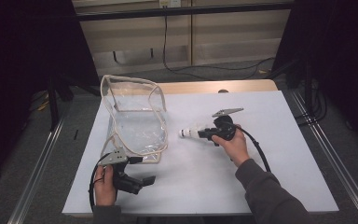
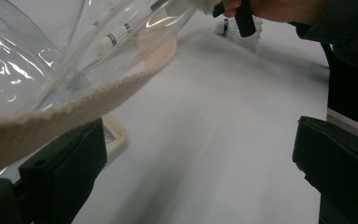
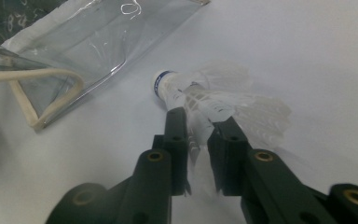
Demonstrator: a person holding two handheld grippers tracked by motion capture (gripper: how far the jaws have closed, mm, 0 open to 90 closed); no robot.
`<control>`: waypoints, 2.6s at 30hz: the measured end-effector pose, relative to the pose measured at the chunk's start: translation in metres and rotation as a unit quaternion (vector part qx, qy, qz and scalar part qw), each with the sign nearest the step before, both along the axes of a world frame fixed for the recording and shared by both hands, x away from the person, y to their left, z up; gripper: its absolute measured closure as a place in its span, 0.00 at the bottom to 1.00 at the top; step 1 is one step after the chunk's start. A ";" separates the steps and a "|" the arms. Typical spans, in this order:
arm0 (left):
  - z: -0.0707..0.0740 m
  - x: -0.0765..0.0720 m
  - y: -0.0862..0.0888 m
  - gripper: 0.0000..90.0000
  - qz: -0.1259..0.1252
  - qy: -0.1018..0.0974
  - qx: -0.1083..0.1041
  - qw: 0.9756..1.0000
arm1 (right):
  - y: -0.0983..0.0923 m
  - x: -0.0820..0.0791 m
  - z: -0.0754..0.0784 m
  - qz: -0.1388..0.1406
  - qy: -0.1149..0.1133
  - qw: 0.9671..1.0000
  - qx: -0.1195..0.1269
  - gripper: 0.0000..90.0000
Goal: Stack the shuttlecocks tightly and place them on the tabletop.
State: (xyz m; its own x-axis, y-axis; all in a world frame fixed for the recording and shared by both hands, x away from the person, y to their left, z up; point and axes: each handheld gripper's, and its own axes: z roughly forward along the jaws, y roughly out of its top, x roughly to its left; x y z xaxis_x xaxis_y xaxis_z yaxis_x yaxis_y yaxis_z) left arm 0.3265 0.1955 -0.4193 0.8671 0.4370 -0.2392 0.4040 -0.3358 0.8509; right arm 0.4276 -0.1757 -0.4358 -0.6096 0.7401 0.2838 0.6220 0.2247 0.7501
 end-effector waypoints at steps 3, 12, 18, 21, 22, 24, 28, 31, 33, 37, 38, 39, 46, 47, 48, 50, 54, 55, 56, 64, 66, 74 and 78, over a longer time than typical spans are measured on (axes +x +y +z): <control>0.000 0.000 0.000 0.03 -0.001 0.000 0.001 1.000 | -0.001 0.000 0.001 -0.001 -0.003 1.000 -0.002 0.84; 0.000 0.000 0.000 0.03 0.000 0.000 0.000 1.000 | -0.001 0.000 0.002 -0.012 -0.009 1.000 -0.008 0.72; 0.000 0.000 0.000 0.03 0.000 0.000 -0.001 1.000 | -0.002 -0.002 0.004 -0.017 -0.012 1.000 -0.008 0.63; 0.000 0.000 0.000 0.03 -0.001 0.000 -0.001 1.000 | -0.004 -0.003 0.006 -0.017 -0.013 1.000 -0.007 0.58; 0.000 0.000 0.000 0.03 -0.001 0.000 -0.001 1.000 | -0.004 -0.003 0.007 -0.015 -0.011 1.000 -0.007 0.58; 0.000 0.000 0.000 0.03 0.000 0.000 -0.002 1.000 | -0.005 -0.005 0.009 -0.013 -0.010 1.000 -0.009 0.56; 0.000 0.000 0.000 0.03 -0.001 -0.001 -0.002 1.000 | -0.006 -0.008 0.014 -0.016 -0.012 1.000 -0.009 0.49; 0.001 0.000 0.000 0.03 -0.001 -0.002 -0.003 1.000 | -0.009 -0.010 0.017 -0.016 -0.015 1.000 -0.007 0.47; 0.001 0.000 0.000 0.03 -0.001 -0.002 -0.005 1.000 | -0.011 -0.011 0.020 -0.019 -0.014 1.000 -0.008 0.43; 0.001 0.000 0.000 0.03 -0.002 -0.002 -0.002 1.000 | -0.014 -0.014 0.026 -0.021 -0.016 1.000 -0.010 0.39; 0.001 -0.001 0.000 0.03 -0.002 -0.003 -0.005 1.000 | -0.015 -0.015 0.027 -0.022 -0.018 1.000 -0.009 0.39; 0.001 -0.001 0.000 0.03 -0.002 -0.003 -0.005 1.000 | -0.016 -0.016 0.028 -0.022 -0.019 1.000 -0.008 0.38; 0.002 -0.001 -0.001 0.03 -0.004 -0.004 -0.001 1.000 | -0.023 -0.024 0.039 -0.020 -0.028 0.999 -0.009 0.29; 0.002 -0.001 -0.001 0.03 -0.004 -0.003 -0.002 1.000 | -0.024 -0.025 0.040 -0.020 -0.025 0.999 -0.006 0.28; 0.002 -0.001 -0.001 0.03 -0.004 -0.003 -0.004 1.000 | -0.025 -0.027 0.041 -0.021 -0.027 0.999 -0.005 0.28; 0.002 -0.002 -0.001 0.03 -0.004 -0.004 -0.004 1.000 | -0.027 -0.029 0.043 -0.020 -0.030 0.999 -0.005 0.26; 0.002 -0.002 -0.001 0.03 -0.005 -0.005 -0.004 1.000 | -0.032 -0.033 0.046 -0.018 -0.035 0.999 0.000 0.22; 0.002 -0.002 -0.002 0.03 -0.005 -0.005 -0.004 1.000 | -0.033 -0.034 0.047 -0.019 -0.032 0.999 0.004 0.21; 0.002 -0.002 -0.002 0.03 -0.005 -0.006 -0.005 1.000 | -0.034 -0.035 0.047 -0.020 -0.034 0.999 0.005 0.21; 0.003 -0.002 -0.002 0.03 -0.006 -0.005 -0.004 1.000 | -0.045 -0.042 0.052 -0.012 -0.039 0.999 0.013 0.17; 0.003 -0.002 -0.002 0.03 -0.005 -0.005 -0.005 1.000 | -0.048 -0.043 0.052 -0.014 -0.040 0.999 0.013 0.17; 0.003 -0.002 -0.002 0.03 -0.004 -0.005 -0.007 1.000 | -0.053 -0.049 0.055 -0.006 -0.038 0.999 -0.003 0.17; 0.003 -0.002 -0.002 0.03 -0.006 -0.005 -0.004 1.000 | -0.056 -0.051 0.056 -0.006 -0.040 0.999 -0.001 0.16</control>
